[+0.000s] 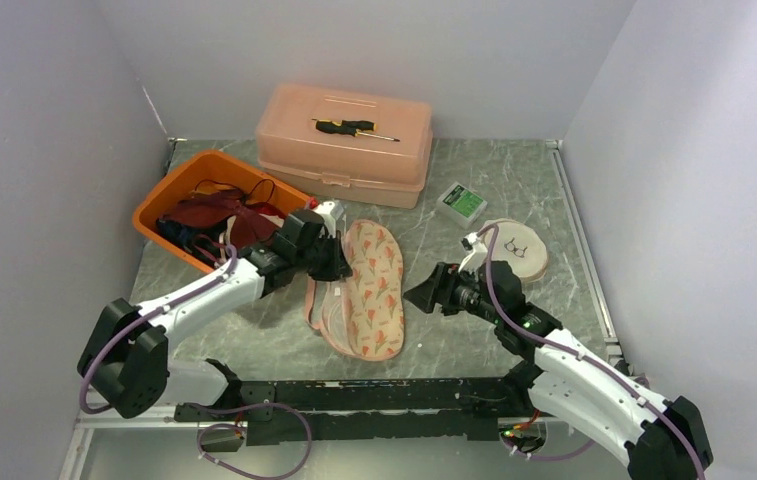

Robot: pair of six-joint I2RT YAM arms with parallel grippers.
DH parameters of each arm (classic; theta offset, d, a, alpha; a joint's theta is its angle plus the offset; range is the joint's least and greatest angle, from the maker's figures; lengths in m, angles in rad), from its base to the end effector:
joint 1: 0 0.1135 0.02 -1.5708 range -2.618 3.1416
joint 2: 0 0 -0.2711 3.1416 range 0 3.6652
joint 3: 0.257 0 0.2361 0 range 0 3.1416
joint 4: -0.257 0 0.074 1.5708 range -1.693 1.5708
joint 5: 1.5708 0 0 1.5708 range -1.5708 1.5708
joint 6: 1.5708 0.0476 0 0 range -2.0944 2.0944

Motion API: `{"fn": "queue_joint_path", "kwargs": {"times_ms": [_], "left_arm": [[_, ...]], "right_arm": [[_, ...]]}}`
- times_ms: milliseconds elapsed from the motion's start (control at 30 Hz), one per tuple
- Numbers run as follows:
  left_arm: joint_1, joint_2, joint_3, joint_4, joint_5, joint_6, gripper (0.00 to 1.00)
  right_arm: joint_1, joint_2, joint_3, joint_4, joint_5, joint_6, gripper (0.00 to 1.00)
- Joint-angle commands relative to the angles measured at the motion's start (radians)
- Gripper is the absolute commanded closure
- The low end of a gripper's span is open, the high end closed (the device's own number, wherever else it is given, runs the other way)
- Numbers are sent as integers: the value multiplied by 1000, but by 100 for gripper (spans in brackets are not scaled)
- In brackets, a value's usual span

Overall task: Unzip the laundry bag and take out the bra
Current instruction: Close the laundry bag at the center of the board.

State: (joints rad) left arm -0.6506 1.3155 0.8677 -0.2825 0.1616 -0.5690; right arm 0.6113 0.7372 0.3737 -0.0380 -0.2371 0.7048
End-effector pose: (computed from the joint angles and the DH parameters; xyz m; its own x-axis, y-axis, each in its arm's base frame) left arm 0.2130 -0.1717 0.2503 -0.8206 -0.0436 -0.5698 0.2980 0.8181 -0.4918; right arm 0.1285 0.1037 0.2236 -0.7199 0.2645 -0.6417 -0.3525 0.6571 0.6663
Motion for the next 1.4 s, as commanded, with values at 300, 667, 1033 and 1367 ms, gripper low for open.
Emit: {"fn": "queue_joint_path", "kwargs": {"times_ms": [300,667,1033,1367], "left_arm": [[3,-15,-75,129,-101,42,96],[4,15,-24,93,-175,97,93],[2,104,-1,62,-263,165,91],[3,117,-53,92,-279,95,83]], "right_arm": [[3,-50,-62,67,59,-16,28],[3,-155,-131,77,56,-68,31],[3,-174,-174,114,22,-52,31],[3,-140,-175,125,19,-48,31]]}}
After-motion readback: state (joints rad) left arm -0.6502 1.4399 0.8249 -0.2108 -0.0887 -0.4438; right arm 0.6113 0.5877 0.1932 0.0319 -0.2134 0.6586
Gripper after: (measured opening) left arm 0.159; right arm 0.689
